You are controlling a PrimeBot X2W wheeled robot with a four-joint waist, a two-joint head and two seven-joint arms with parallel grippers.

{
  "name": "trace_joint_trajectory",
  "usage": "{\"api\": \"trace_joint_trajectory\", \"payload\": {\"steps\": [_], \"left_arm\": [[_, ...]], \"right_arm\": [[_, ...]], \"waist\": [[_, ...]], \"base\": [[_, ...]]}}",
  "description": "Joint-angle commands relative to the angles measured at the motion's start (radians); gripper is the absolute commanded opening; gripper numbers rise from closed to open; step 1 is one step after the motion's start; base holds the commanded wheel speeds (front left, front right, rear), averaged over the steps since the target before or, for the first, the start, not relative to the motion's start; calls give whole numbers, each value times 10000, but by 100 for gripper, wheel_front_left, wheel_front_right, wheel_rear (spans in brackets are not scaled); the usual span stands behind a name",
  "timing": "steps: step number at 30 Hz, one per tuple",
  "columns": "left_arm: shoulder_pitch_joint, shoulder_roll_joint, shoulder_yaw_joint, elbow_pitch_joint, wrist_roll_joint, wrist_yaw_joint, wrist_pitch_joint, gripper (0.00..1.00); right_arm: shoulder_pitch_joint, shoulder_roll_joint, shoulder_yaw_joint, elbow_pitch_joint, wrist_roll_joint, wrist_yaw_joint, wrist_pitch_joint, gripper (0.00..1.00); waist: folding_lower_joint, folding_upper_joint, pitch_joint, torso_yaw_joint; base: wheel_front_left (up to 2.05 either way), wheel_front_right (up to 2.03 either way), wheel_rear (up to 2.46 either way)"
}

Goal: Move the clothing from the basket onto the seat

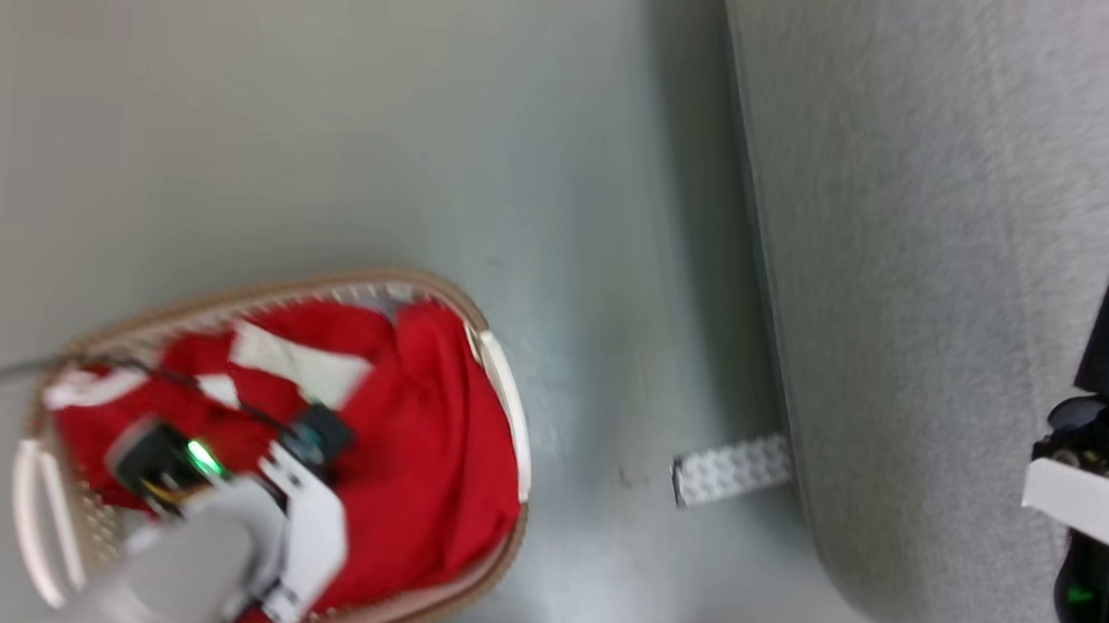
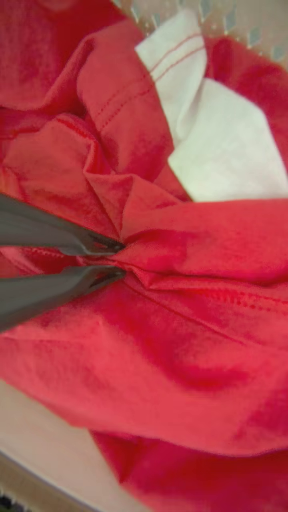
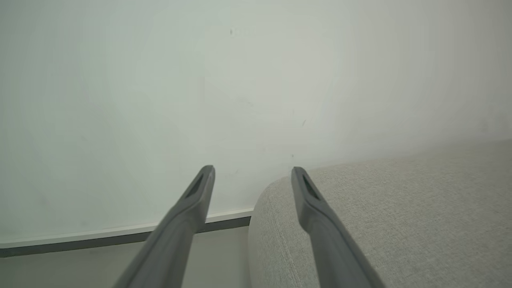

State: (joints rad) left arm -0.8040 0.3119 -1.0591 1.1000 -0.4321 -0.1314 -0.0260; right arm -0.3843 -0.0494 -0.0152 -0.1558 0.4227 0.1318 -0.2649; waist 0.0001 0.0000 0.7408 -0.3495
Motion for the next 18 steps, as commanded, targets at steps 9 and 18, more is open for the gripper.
{"api": "trace_joint_trajectory", "payload": {"steps": [9,18], "left_arm": [[1186,-1180,-54,223,-1153,20,-1365,0],[1721,-1595,134,-108,-1962,20,-2233,0]], "right_arm": [[729,-24,296,460,-783,-21,8,100],[1485,-25,515,815,-1155,-21,8,100]], "waist": [[-1,0,-3692,1126],[-1,0,-5541,2054]], "base": [[0,0,0],[0,0,0]]}}
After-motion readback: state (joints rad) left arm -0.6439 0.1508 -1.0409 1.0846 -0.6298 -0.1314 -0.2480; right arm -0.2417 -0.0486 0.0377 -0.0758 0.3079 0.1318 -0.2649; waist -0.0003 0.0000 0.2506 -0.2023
